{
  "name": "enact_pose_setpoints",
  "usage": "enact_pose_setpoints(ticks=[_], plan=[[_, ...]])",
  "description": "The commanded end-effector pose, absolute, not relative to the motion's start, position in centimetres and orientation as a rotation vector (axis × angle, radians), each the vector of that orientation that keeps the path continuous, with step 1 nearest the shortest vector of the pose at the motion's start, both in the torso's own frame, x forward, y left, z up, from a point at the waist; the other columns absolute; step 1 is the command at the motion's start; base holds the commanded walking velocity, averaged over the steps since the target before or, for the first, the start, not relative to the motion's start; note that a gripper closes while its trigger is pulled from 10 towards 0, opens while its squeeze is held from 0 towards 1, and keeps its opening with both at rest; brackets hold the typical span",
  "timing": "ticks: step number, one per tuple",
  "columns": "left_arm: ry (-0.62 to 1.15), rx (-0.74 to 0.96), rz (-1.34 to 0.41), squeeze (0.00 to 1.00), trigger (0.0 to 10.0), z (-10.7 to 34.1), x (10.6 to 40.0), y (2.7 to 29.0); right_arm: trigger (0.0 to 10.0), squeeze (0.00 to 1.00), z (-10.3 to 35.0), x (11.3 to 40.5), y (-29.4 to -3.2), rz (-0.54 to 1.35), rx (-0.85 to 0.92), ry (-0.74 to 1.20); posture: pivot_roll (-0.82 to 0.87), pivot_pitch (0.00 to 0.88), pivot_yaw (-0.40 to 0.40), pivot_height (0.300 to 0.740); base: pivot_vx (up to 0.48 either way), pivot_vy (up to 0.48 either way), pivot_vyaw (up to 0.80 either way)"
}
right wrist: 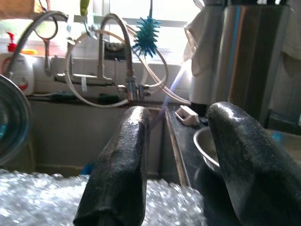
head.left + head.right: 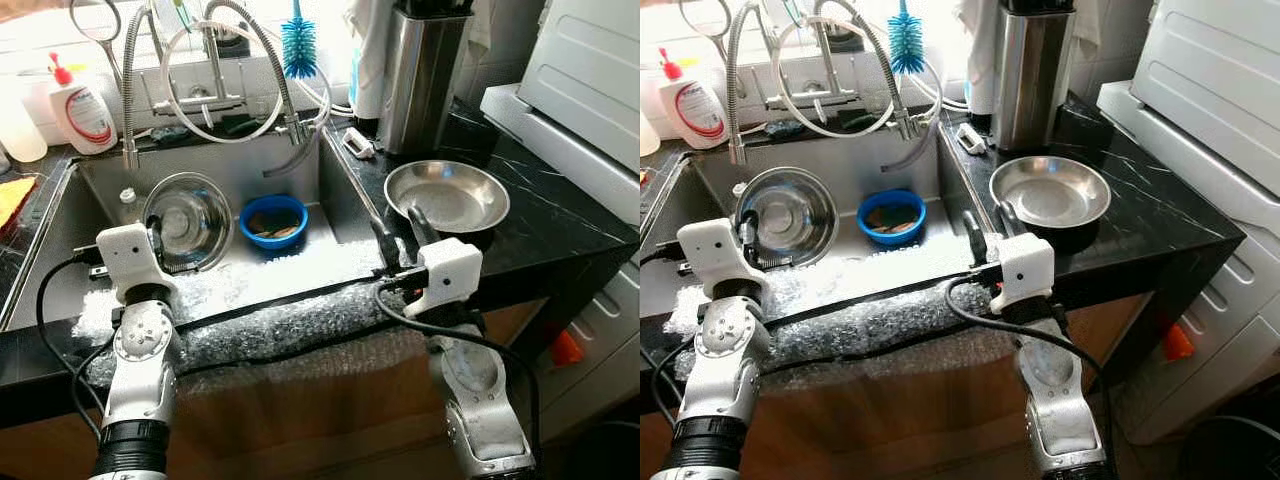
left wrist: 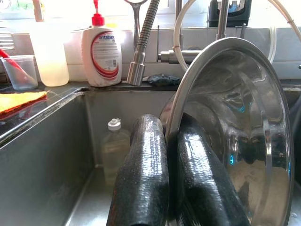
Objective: Kitchen organization
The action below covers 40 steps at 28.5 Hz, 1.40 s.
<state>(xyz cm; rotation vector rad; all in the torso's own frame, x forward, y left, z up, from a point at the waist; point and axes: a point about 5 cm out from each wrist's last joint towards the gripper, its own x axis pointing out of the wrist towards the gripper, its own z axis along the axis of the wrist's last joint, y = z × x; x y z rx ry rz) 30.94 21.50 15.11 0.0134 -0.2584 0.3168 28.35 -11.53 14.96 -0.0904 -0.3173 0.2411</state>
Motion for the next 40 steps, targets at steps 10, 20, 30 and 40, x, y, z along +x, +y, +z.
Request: enact_pose_setpoints(ticks=[10, 20, 30, 40], plan=[[-0.26, 0.024, 0.311, 0.23, 10.0, 15.0, 30.8, 21.8, 10.0, 0.0, 14.9, 28.7, -11.5, 0.232, -0.079, -0.322, -0.08, 0.0, 0.053, 0.74, 0.0, 0.0, 0.0], [-0.257, 0.018, 0.284, 1.0, 10.0, 15.0, 30.9, 21.3, 10.0, 0.0, 15.0, 29.2, -11.6, 0.231, -0.075, -0.321, -0.08, 0.0, 0.054, 0.74, 0.0, 0.0, 0.0], [-0.241, -0.043, 0.229, 1.0, 10.0, 14.7, 31.1, 20.5, 10.0, 0.0, 14.9, 29.4, -11.2, 0.252, -0.072, -0.309, -0.07, 0.0, 0.056, 0.74, 0.0, 0.0, 0.0], [-0.227, -0.229, 0.218, 1.0, 10.0, 14.7, 31.2, 20.6, 10.0, 0.0, 14.8, 29.6, -11.1, 0.264, -0.063, -0.299, -0.07, 0.0, 0.056, 0.74, 0.0, 0.0, 0.0]])
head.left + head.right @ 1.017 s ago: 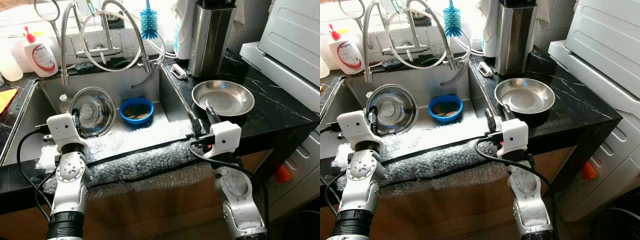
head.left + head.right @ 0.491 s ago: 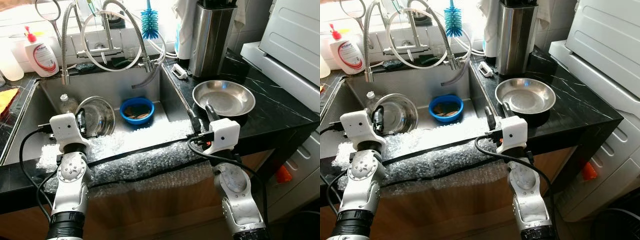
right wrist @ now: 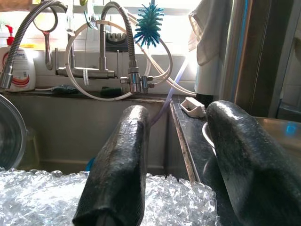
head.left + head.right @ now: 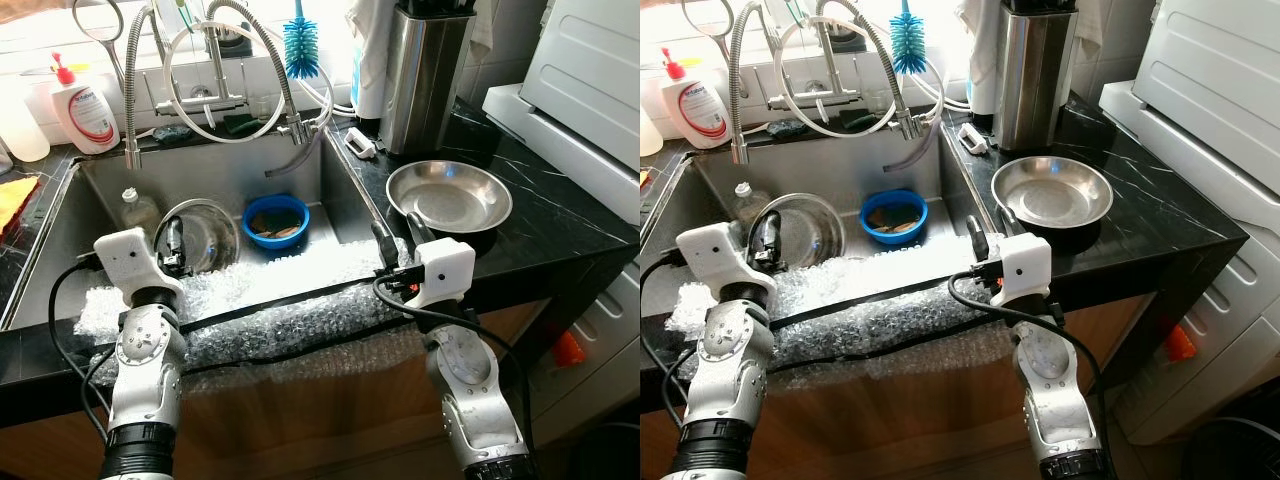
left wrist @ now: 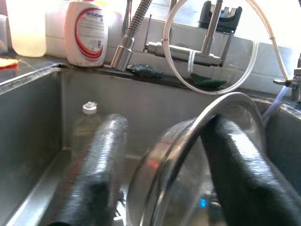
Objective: Kitchen organization
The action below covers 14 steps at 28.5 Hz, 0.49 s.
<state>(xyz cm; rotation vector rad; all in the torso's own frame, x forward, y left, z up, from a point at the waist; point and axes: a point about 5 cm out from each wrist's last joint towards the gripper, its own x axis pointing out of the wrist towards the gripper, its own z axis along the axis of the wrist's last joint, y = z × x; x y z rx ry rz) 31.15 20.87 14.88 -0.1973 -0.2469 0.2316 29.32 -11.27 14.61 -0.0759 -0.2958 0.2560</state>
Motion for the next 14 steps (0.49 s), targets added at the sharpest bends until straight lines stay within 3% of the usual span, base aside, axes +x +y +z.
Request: enact_pose_setpoints(ticks=[1, 14], plan=[[-0.225, -0.243, 0.215, 1.0, 10.0, 14.7, 31.25, 20.6, 10.0, 0.0, 14.84, 29.61, -11.04, 0.266, -0.061, -0.298, -0.07, 0.0, 0.056, 0.74, 0.0, 0.0, 0.0], [-0.157, -0.43, 0.137, 1.0, 10.0, 14.28, 31.47, 20.11, 10.0, 0.0, 14.71, 29.82, -10.73, 0.301, -0.058, -0.283, -0.07, 0.0, 0.055, 0.74, 0.0, 0.0, 0.0]])
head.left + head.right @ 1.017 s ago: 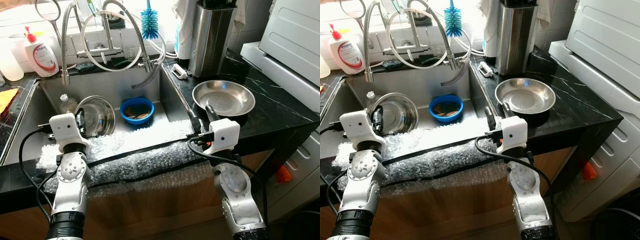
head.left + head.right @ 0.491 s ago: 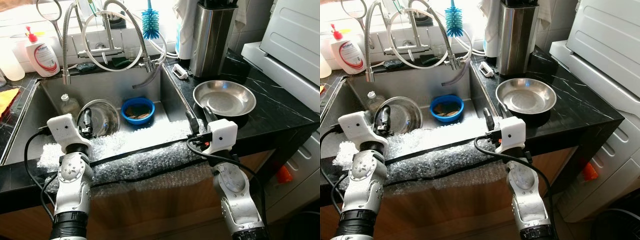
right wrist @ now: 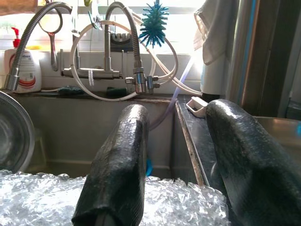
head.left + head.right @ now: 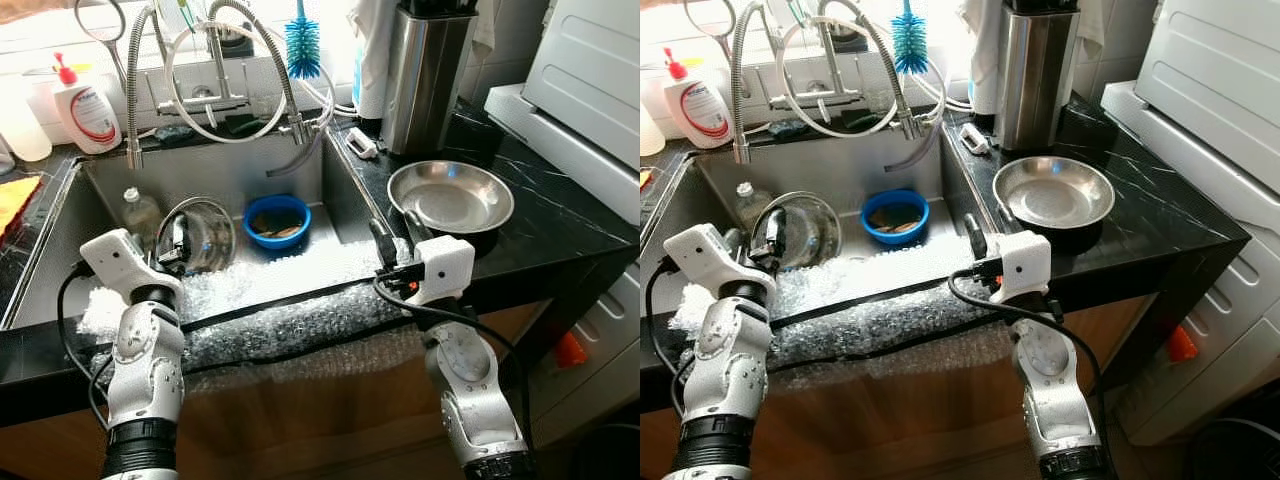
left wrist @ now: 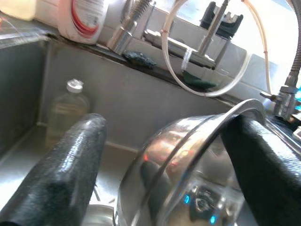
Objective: Kitchen organization
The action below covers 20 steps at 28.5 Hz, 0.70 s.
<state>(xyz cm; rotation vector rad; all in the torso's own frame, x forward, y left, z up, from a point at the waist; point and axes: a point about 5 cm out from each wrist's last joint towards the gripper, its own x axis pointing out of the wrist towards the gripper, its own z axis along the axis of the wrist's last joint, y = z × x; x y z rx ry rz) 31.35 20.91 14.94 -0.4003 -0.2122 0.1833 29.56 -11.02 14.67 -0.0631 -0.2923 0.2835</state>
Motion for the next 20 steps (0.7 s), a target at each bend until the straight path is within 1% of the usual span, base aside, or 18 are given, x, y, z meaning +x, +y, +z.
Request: enact_pose_setpoints(ticks=[1, 8, 9, 13, 17, 18, 19, 20], plan=[[-0.144, -0.426, 0.118, 1.0, 10.0, 14.2, 31.5, 19.9, 10.0, 0.0, 14.7, 29.8, -10.7, 0.306, -0.059, -0.281, -0.07, 0.0, 0.054, 0.74, 0.0, 0.0, 0.0], [-0.086, -0.425, 0.064, 1.0, 10.0, 13.7, 31.5, 19.0, 10.0, 0.0, 14.6, 29.8, -10.5, 0.316, -0.061, -0.275, -0.07, 0.0, 0.054, 0.74, 0.0, 0.0, 0.0], [-0.03, -0.432, 0.049, 1.0, 10.0, 13.1, 31.6, 18.7, 10.0, 0.0, 14.5, 29.8, -10.4, 0.324, -0.061, -0.271, -0.07, 0.0, 0.054, 0.74, 0.0, 0.0, 0.0], [-0.009, -0.453, 0.046, 1.0, 10.0, 12.8, 31.6, 18.5, 10.0, 0.0, 14.5, 29.9, -10.4, 0.33, -0.062, -0.269, -0.07, 0.0, 0.055, 0.74, 0.0, 0.0, 0.0], [0.014, -0.428, 0.056, 1.0, 10.0, 12.7, 31.6, 18.7, 10.0, 0.0, 14.4, 29.9, -10.3, 0.333, -0.065, -0.262, -0.07, 0.0, 0.056, 0.74, 0.0, 0.0, 0.0], [0.039, -0.363, 0.043, 0.0, 10.0, 12.5, 31.6, 18.6, 10.0, 0.0, 14.4, 29.9, -10.3, 0.336, -0.067, -0.259, -0.07, 0.0, 0.055, 0.74, 0.0, 0.0, 0.0], [0.039, -0.363, 0.043, 0.0, 10.0, 12.5, 31.6, 18.6, 10.0, 0.0, 14.4, 29.9, -10.3, 0.336, -0.067, -0.259, -0.07, 0.0, 0.055, 0.74, 0.0, 0.0, 0.0], [0.059, -0.323, 0.033, 0.0, 10.0, 12.4, 31.6, 18.6, 10.0, 0.0, 14.4, 29.9, -10.3, 0.338, -0.068, -0.257, -0.07, 0.0, 0.055, 0.74, 0.0, 0.0, 0.0]])
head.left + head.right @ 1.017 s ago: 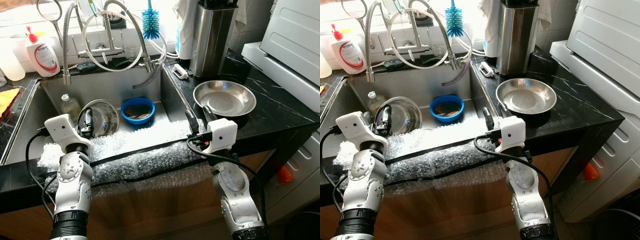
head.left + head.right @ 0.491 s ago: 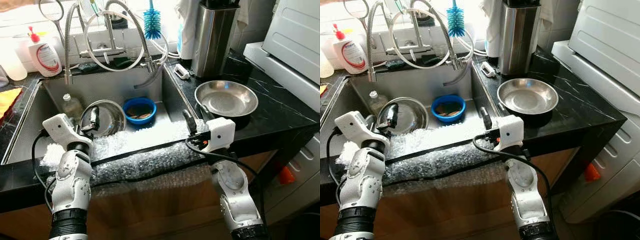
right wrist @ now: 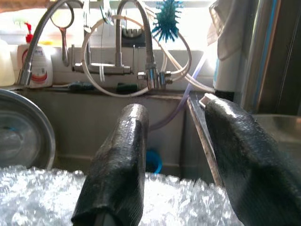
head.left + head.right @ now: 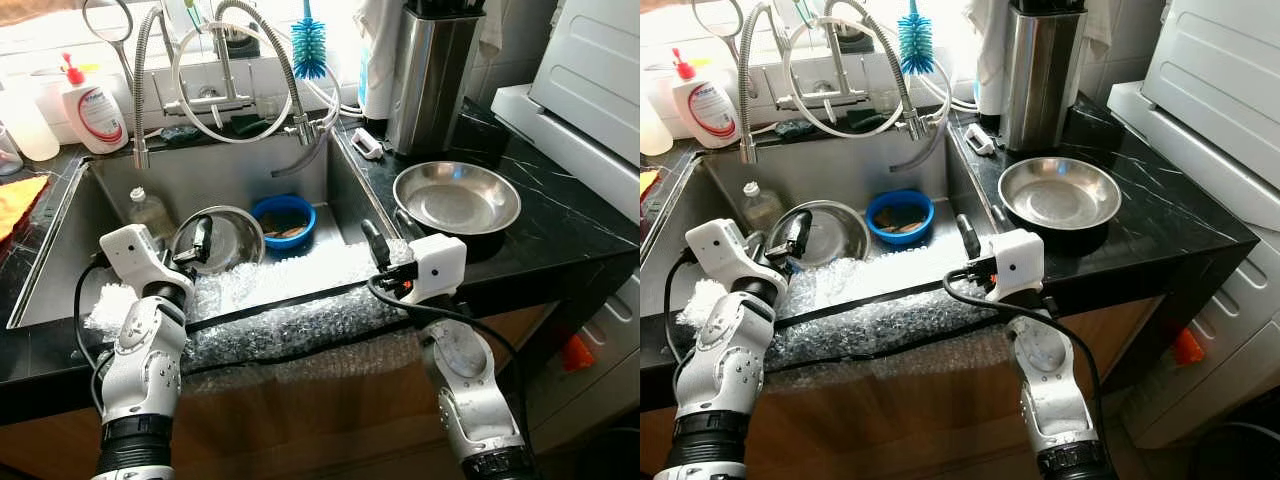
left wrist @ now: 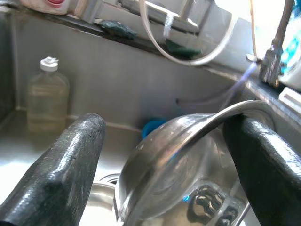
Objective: Kitchen organization
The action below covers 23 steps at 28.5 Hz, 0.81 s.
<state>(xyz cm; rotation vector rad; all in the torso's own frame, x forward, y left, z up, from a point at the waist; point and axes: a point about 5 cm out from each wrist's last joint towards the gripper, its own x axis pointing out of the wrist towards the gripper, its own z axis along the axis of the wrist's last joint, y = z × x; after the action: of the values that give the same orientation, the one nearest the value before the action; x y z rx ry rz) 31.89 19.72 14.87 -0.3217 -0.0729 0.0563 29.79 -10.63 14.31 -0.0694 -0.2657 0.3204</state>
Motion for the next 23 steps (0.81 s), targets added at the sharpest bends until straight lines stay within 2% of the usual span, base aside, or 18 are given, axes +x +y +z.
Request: enact_pose_setpoints(ticks=[1, 7, 12, 23], plan=[[0.082, -0.243, 0.011, 0.0, 10.0, 12.3, 31.6, 18.5, 10.0, 0.0, 14.3, 29.9, -10.3, 0.34, -0.067, -0.256, -0.07, 0.0, 0.055, 0.74, 0.0, 0.0, 0.0], [0.136, -0.1, -0.1, 0.0, 10.0, 12.5, 31.5, 18.0, 10.0, 0.0, 14.3, 30.0, -10.1, 0.347, -0.066, -0.251, -0.07, 0.0, 0.058, 0.74, 0.0, 0.0, 0.0], [0.209, -0.031, -0.107, 0.0, 10.0, 11.8, 31.3, 18.0, 10.0, 0.0, 14.2, 30.0, -10.1, 0.35, -0.066, -0.25, -0.07, 0.0, 0.058, 0.74, 0.0, 0.0, 0.0], [0.334, 0.022, -0.128, 0.0, 10.0, 11.0, 31.1, 17.8, 10.0, 0.0, 14.2, 30.0, -9.8, 0.368, -0.066, -0.242, -0.07, 0.0, 0.059, 0.74, 0.0, 0.0, 0.0]])
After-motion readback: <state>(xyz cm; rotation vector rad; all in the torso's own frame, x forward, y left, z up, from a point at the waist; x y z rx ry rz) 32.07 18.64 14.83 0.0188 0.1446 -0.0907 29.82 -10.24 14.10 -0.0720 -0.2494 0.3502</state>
